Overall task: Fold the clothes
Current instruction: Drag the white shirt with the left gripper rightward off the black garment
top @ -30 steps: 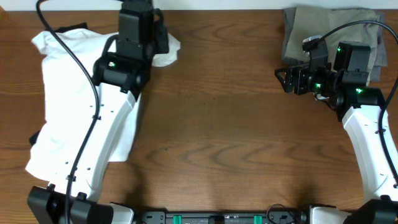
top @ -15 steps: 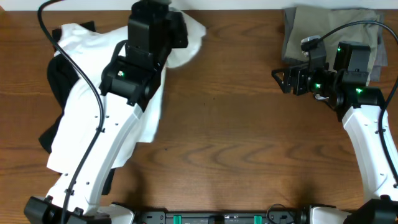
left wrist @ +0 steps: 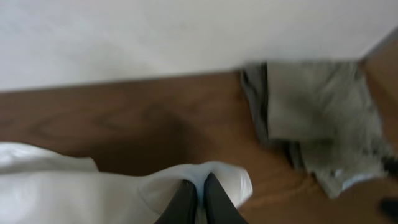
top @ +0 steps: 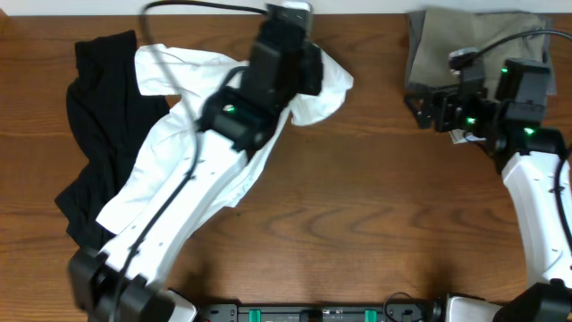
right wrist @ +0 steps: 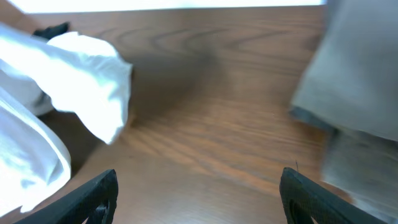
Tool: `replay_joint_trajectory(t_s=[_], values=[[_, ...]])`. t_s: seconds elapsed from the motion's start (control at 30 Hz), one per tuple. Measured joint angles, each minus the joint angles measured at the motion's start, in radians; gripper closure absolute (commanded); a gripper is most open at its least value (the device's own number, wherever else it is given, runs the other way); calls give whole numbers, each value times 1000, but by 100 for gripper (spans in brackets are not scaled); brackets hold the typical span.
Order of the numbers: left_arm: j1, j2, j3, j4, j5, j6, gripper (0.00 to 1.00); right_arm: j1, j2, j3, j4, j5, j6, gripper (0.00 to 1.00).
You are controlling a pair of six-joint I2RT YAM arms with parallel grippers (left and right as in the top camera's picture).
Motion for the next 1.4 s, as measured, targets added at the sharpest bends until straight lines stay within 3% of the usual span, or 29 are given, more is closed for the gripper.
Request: replay_joint_trajectory(t_s=[0.47,0.9,1.17,1.23,1.27,1.3,1.37,1.4], values=[[-148,214,0,95,149,-81,94,-190,-64,0,4,-85,8,18],[-361,224,0,86,192,-100,94,-196,-66,0,4,-109,11,18],[-393,224,0,82,192,-99,93,-196,-66,0,4,-114,11,18],[-380,224,0,83,192,-92,71,-196,-66,0,4,-115,11,18],[-371,224,0,83,192,-92,53,-196,-66,0,4,-115,11,18],[-364,224,0,83,191,-96,28,-195,-66,0,4,-115,11,18],[-340,224,0,80,193,-96,4,-196,-66,0,5,-115,11,18],[-330,224,0,75,195,-96,0,-196,-66,0,5,-114,11,18]])
